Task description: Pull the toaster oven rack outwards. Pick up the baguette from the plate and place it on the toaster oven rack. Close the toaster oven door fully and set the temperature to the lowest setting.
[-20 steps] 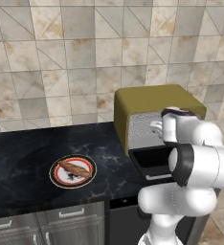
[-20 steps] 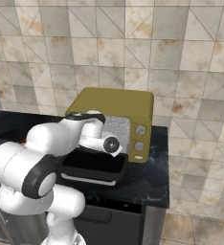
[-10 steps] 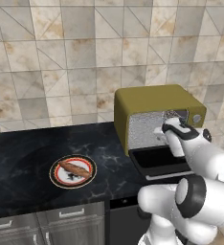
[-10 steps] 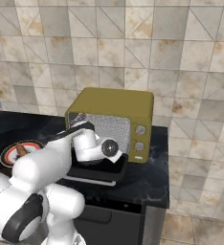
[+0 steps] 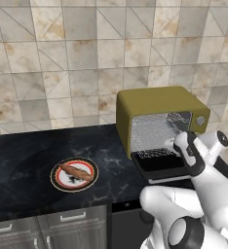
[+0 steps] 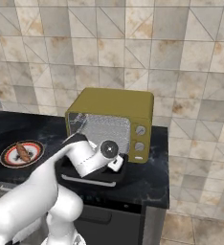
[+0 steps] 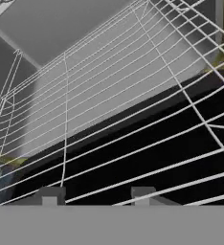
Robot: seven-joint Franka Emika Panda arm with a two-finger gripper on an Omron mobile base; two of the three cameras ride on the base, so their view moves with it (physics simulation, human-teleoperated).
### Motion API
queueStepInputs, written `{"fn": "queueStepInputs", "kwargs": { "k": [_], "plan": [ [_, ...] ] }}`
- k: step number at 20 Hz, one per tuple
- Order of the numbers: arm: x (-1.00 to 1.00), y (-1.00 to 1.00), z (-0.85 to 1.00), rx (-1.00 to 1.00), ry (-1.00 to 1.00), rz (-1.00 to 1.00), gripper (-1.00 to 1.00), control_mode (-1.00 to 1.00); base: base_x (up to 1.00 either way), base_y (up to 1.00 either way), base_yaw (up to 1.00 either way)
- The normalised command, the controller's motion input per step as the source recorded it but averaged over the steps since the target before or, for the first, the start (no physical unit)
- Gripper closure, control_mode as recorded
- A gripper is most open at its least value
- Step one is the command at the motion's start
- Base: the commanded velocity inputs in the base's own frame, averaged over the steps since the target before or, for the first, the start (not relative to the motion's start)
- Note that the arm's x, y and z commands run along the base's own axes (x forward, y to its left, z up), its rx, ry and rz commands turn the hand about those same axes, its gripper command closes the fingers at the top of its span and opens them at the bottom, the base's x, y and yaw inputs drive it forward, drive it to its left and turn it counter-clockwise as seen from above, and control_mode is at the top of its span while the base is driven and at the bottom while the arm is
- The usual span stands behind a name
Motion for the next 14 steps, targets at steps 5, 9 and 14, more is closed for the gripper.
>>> {"fn": "queueStepInputs", "kwargs": {
  "k": [5, 9, 14],
  "plan": [
    [-0.94, -0.09, -0.82, 0.03, 0.14, 0.00, -1.00, -1.00, 0.00, 0.00, 0.00],
    [-0.48, 0.18, 0.28, 0.04, 0.02, 0.00, -1.00, -1.00, 0.00, 0.00, 0.00],
    [-0.53, 0.56, 1.00, 0.01, -0.01, -0.03, -1.00, -1.00, 0.00, 0.00, 0.00]
  ]
}}
